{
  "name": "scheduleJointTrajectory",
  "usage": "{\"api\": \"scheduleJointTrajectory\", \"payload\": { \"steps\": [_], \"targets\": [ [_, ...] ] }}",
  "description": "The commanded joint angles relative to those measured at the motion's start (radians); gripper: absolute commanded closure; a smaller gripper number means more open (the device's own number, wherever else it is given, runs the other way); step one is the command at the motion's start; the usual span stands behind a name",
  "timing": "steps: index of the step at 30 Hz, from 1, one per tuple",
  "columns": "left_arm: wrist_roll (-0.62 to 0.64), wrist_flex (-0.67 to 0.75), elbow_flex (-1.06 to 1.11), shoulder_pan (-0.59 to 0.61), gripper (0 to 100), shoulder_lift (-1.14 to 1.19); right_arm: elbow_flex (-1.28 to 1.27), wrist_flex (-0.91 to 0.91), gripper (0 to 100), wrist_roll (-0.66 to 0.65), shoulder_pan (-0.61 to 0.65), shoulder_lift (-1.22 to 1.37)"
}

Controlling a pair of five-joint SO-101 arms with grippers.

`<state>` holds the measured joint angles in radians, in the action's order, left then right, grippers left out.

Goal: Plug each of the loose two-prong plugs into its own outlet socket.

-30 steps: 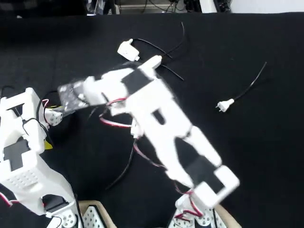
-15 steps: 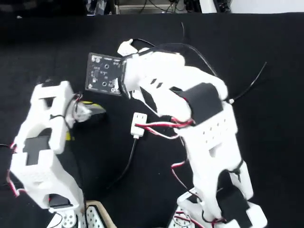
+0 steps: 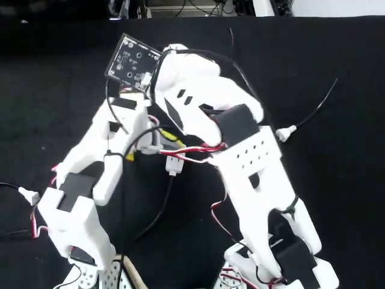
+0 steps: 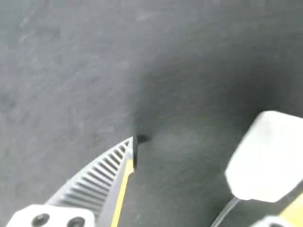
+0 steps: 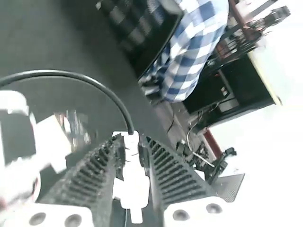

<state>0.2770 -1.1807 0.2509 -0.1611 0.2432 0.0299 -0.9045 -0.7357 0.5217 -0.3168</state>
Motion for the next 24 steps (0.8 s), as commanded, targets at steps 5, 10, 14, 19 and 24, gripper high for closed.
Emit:
{"api": "scheduleJointTrajectory", "payload": {
  "steps": [5, 10, 14, 19, 24],
  "targets": [
    [-0.126, 0.166, -0.030, -0.111, 48, -0.043, -0.173, 0.258, 98.6, 0.221, -0.008, -0.051],
    [-0.130, 0.239, -0.013, -0.084, 48, -0.043, -0.337, 0.414, 98.6, 0.420, -0.025, -0.166],
    [-0.130, 0.315, 0.022, -0.084, 48, -0.043, -0.507, 0.577, 98.6, 0.516, -0.026, -0.278],
    [-0.224, 0.489, 0.101, -0.099, 48, -0.048, -0.700, 0.698, 98.6, 0.571, -0.054, -0.423],
    [-0.348, 0.830, 0.236, -0.150, 48, -0.101, -0.719, 0.601, 98.6, 0.563, -0.117, -0.662]
  ]
}}
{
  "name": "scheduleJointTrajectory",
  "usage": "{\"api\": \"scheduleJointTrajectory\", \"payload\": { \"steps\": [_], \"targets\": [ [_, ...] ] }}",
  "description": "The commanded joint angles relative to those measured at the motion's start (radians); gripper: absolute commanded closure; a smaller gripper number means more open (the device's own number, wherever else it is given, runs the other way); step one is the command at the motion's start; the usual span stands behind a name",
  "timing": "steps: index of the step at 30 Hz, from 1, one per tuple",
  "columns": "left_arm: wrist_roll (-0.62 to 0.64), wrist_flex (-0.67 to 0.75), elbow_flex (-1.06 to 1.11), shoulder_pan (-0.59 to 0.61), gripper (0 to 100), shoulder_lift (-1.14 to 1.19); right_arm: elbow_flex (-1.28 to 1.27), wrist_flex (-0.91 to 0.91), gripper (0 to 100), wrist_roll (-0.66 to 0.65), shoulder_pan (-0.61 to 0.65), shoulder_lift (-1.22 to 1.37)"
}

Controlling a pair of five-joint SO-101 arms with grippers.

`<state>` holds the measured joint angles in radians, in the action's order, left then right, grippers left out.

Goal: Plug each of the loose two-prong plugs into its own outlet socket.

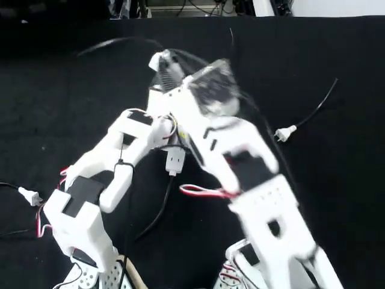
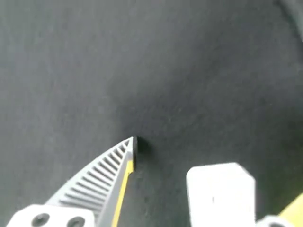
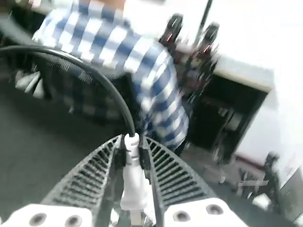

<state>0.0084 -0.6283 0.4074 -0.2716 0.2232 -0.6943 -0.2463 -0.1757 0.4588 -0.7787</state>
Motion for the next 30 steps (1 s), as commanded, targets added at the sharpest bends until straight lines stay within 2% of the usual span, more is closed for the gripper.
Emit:
{"api": "scheduleJointTrajectory", "payload": {
  "steps": [1, 4, 9, 12, 18, 24, 30],
  "targets": [
    [-0.101, 0.382, 0.122, -0.045, 48, -0.094, 0.007, -0.084, 98.6, 0.002, -0.075, -0.255],
    [-0.114, 0.680, 0.257, -0.053, 48, -0.153, 0.012, -0.183, 98.6, 0.002, -0.167, -0.389],
    [-0.114, 1.010, 0.441, -0.082, 48, -0.288, -0.027, -0.285, 98.6, 0.011, -0.288, -0.443],
    [-0.114, 1.203, 0.565, -0.090, 48, -0.381, -0.053, -0.276, 98.6, 0.038, -0.290, -0.394],
    [-0.114, 1.617, 0.851, -0.096, 48, -0.499, -0.058, -0.117, 98.6, 0.230, -0.288, -0.213],
    [-0.114, 1.792, 1.030, -0.082, 48, -0.502, -0.061, -0.055, 98.6, 0.279, -0.173, -0.048],
    [-0.114, 1.949, 1.118, -0.002, 48, -0.509, -0.079, -0.054, 98.6, 0.281, -0.084, 0.031]
  ]
}}
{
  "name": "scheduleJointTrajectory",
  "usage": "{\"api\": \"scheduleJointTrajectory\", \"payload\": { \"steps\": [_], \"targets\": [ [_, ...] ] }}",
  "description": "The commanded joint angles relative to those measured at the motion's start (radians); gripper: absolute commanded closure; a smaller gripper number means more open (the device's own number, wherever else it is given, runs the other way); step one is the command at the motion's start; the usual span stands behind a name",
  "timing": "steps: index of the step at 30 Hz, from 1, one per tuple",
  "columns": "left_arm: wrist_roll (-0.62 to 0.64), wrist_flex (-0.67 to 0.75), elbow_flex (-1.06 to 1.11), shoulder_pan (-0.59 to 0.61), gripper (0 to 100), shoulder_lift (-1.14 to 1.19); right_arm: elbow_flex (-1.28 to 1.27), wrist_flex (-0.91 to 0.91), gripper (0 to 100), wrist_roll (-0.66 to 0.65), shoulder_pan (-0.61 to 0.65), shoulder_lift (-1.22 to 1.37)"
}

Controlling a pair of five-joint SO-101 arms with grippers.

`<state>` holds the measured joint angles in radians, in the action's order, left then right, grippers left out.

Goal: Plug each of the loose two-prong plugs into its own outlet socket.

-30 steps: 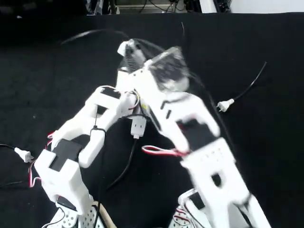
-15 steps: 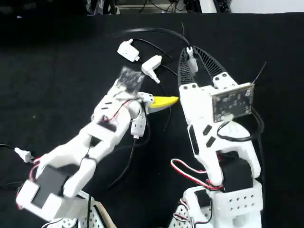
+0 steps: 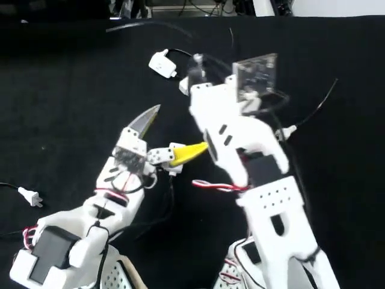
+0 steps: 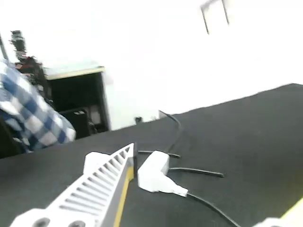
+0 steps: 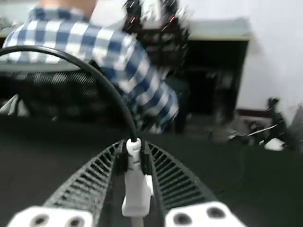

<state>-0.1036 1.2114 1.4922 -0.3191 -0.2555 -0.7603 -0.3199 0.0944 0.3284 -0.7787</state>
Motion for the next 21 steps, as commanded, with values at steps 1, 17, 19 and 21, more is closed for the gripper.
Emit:
{"api": "scheduleJointTrajectory", "payload": {
  "steps": [1, 17, 19, 21],
  "targets": [
    [-0.002, 0.135, 0.047, 0.054, 48, -0.032, -0.035, 0.023, 98.6, 0.021, 0.048, 0.036],
    [-0.002, 0.315, 0.076, 0.114, 48, -0.021, -0.236, 0.112, 98.6, 0.087, 0.057, 0.039],
    [-0.002, 0.275, 0.070, 0.114, 48, -0.021, -0.225, 0.083, 98.6, 0.080, 0.068, 0.035],
    [-0.002, 0.212, 0.045, 0.116, 48, -0.021, -0.219, 0.049, 98.6, 0.078, 0.084, 0.010]
  ]
}}
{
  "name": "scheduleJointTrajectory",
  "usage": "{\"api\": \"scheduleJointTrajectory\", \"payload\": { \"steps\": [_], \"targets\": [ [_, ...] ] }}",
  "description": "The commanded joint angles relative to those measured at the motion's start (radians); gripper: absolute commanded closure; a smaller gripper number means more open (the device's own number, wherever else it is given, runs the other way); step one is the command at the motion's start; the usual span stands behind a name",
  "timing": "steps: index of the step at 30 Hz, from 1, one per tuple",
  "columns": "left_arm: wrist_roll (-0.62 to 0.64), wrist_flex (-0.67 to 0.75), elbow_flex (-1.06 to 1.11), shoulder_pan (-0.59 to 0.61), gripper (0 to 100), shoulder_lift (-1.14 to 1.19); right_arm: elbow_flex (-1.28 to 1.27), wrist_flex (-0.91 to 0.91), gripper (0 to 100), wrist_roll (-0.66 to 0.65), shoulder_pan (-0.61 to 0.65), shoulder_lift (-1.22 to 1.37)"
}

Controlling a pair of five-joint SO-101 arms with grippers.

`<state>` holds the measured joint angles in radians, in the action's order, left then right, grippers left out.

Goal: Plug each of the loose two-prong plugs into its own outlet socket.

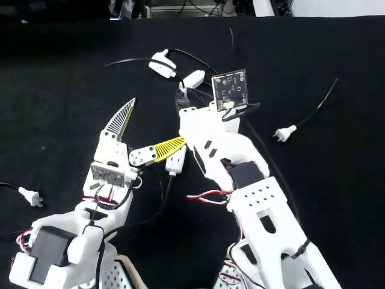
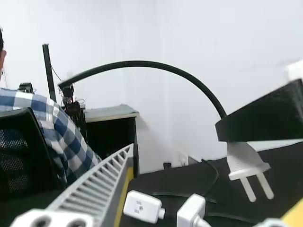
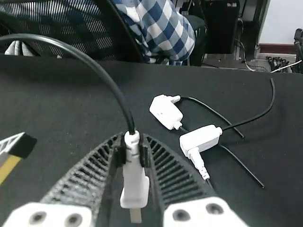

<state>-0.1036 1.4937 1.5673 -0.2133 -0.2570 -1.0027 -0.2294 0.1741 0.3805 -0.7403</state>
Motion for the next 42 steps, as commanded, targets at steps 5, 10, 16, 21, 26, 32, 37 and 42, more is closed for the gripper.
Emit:
{"api": "scheduleJointTrajectory", "payload": {
  "steps": [5, 10, 16, 21, 26, 32, 37, 42],
  "targets": [
    [-0.003, -0.180, -0.087, 0.048, 48, -0.020, 0.022, -0.158, 98.6, -0.068, 0.051, -0.160],
    [-0.002, -0.178, -0.097, 0.084, 48, -0.020, 0.021, -0.261, 98.6, -0.095, 0.049, -0.262],
    [-0.002, -0.178, -0.099, 0.087, 48, -0.020, 0.015, -0.282, 98.6, -0.109, 0.051, -0.280],
    [-0.002, -0.183, -0.114, 0.113, 48, -0.020, 0.016, -0.311, 98.6, -0.109, 0.051, -0.286],
    [-0.002, -0.186, -0.128, 0.148, 48, -0.020, 0.022, -0.373, 98.6, -0.157, 0.051, -0.286],
    [-0.002, -0.186, -0.127, 0.137, 48, -0.020, 0.018, -0.402, 98.6, -0.166, 0.051, -0.286],
    [-0.002, -0.186, -0.114, 0.127, 48, -0.018, 0.024, -0.327, 98.6, -0.198, 0.043, -0.286],
    [-0.002, -0.186, -0.084, 0.090, 48, -0.018, 0.016, -0.213, 98.6, -0.287, 0.049, -0.286]
  ]
}}
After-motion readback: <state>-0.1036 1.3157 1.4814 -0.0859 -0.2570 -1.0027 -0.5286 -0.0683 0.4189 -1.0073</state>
